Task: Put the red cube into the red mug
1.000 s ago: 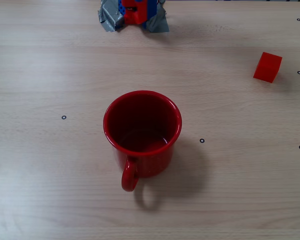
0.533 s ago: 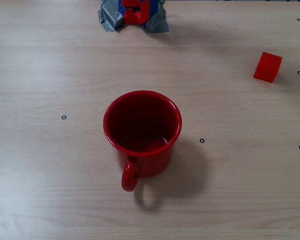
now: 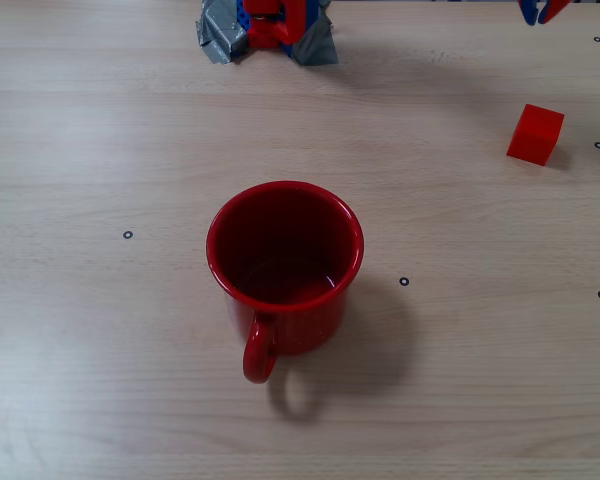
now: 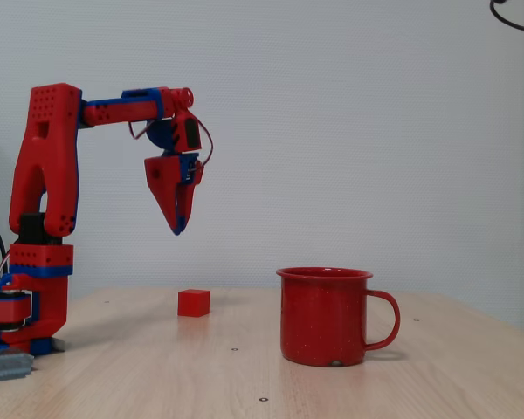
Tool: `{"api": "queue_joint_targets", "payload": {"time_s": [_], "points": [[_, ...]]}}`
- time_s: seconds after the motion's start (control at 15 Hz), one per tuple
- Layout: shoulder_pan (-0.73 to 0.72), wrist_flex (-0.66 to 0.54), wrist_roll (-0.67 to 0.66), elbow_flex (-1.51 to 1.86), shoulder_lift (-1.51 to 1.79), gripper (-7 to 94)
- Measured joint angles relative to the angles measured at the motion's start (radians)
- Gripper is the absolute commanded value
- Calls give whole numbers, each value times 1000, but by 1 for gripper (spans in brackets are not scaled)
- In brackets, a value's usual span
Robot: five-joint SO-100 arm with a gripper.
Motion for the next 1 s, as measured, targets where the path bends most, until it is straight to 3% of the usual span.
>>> {"api": "queue_joint_targets", "payload": {"time_s": [0.27, 0.4, 0.6, 1.0], "points": [[-31, -166, 0, 92, -28, 3], [-49, -238, 0, 183, -31, 24], [-44, -299, 0, 273, -34, 43], [-44, -370, -20, 371, -75, 48]]}}
